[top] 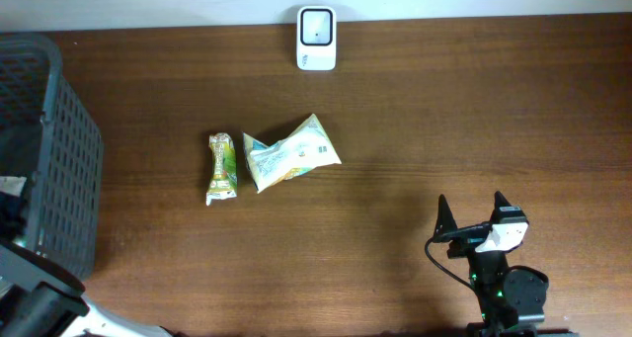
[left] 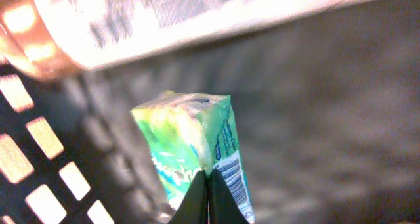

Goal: Scan the item barcode
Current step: 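Reach the left gripper into the basket and grasp a small green box, then place the small green box on the table left of the pouch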

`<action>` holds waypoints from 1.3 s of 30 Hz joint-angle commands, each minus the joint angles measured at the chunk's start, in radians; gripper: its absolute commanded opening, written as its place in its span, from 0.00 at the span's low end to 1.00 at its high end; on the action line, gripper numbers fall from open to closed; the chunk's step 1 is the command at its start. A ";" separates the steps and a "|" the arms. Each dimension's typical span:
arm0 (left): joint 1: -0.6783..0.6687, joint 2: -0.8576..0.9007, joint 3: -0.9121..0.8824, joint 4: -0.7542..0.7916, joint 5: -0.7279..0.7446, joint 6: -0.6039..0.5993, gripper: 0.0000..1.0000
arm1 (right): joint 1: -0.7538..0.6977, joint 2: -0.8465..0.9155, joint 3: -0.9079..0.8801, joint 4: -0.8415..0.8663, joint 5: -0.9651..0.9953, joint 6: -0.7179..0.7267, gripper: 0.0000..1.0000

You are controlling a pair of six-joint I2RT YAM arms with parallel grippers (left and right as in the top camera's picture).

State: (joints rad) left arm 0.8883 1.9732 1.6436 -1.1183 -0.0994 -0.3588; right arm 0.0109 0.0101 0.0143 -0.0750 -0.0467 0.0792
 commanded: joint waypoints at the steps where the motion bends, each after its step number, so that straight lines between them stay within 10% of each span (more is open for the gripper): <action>1: -0.028 -0.008 0.094 -0.025 0.066 0.024 0.00 | 0.003 -0.007 -0.009 0.000 -0.005 0.003 0.99; 11: -0.035 -0.010 0.062 -0.023 0.034 0.023 0.00 | 0.003 -0.006 -0.009 0.000 -0.006 0.003 0.99; 16: -0.065 -0.024 0.426 -0.114 0.183 0.037 0.00 | 0.003 -0.006 -0.009 0.000 -0.006 0.003 0.99; 26: -0.601 -0.127 0.851 -0.400 0.167 0.142 0.00 | 0.003 -0.006 -0.009 0.000 -0.005 0.003 0.99; 34: -0.970 -0.116 0.446 -0.436 -0.153 0.109 0.00 | 0.003 -0.007 -0.009 0.000 -0.005 0.003 0.99; 39: -0.971 -0.116 -0.071 -0.093 -0.220 0.106 0.00 | 0.003 -0.006 -0.009 0.000 -0.005 0.003 0.99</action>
State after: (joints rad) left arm -0.0856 1.8664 1.7840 -1.3788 -0.2394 -0.2390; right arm 0.0109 0.0101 0.0143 -0.0750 -0.0467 0.0795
